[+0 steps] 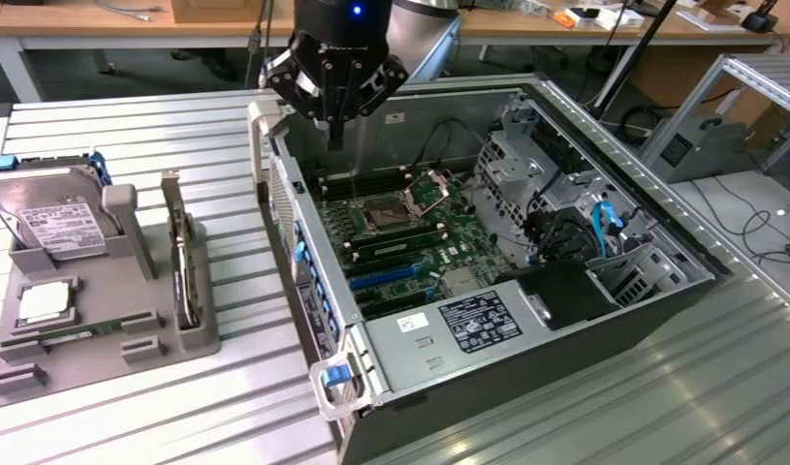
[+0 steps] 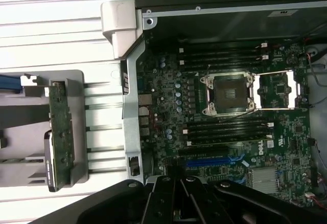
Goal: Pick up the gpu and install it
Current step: 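Reach for the gpu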
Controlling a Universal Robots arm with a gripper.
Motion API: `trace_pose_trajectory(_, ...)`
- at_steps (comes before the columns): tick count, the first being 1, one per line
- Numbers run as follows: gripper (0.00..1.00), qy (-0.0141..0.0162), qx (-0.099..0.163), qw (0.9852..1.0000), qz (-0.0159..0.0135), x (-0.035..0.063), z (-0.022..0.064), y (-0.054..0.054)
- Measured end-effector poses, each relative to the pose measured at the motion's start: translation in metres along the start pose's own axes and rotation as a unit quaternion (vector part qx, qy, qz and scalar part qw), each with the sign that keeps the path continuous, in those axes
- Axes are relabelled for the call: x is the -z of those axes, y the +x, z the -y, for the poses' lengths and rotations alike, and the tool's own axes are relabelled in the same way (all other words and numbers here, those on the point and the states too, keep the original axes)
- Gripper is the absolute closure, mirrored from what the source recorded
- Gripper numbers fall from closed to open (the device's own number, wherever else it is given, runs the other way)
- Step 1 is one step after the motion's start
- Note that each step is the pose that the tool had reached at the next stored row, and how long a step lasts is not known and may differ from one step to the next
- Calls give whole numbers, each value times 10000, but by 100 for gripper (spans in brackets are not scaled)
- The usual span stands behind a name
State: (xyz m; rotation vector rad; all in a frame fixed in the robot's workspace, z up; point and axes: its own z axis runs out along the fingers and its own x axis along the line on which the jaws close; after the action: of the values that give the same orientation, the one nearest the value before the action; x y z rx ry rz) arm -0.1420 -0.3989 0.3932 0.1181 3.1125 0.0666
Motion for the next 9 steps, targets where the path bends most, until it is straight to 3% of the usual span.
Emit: trace_pose_trajectory(9, 89, 0, 0, 10000, 0, 2, 5, 64)
